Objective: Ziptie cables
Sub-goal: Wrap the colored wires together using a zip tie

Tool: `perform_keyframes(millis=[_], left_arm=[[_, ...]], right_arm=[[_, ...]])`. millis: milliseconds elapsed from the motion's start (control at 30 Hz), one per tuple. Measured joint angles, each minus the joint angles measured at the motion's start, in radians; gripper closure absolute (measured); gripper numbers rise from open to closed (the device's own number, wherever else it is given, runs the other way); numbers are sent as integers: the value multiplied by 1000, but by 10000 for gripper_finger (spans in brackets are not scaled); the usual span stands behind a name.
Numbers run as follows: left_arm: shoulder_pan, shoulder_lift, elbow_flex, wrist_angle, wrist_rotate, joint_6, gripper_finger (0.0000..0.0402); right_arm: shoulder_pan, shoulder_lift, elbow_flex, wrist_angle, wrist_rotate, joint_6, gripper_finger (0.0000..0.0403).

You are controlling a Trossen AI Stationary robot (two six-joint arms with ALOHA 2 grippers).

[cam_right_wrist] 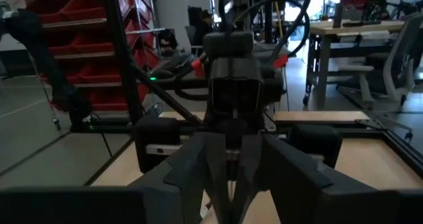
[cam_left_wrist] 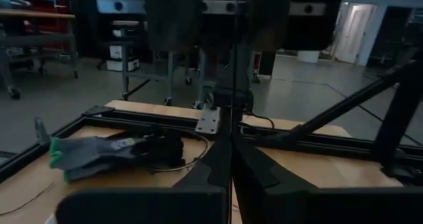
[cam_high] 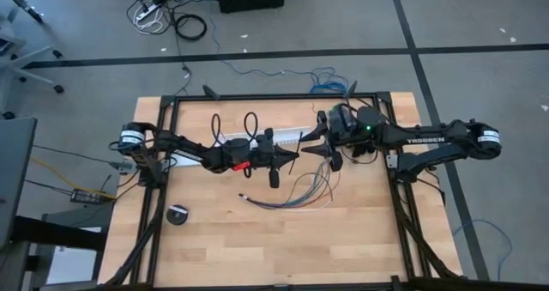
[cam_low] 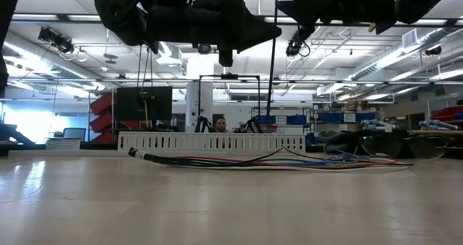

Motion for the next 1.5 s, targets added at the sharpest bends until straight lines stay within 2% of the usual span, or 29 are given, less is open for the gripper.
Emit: perform_keyframes(millis=[567, 700, 867, 1100, 1233, 1500], left_arm=[[4, 33, 36, -22, 34, -6, 401], [4, 33, 35, -31, 34, -6, 401], [4, 33, 35, -35, 34, -6, 401], [4, 33, 35, -43, 38, -6, 399], [4, 33, 35, -37, 37, -5, 382], [8, 33, 35, -24, 13, 14, 318]], right_arm=[[1, -1, 0, 1, 20, -1, 284], [1, -1, 0, -8, 22, -17, 317], [1, -1, 0, -20, 31, -57, 394], [1, -2, 1, -49, 36, -56, 401], [2, -2, 2, -94, 46, -52, 402], [62, -2, 2, -119, 82, -53, 402]])
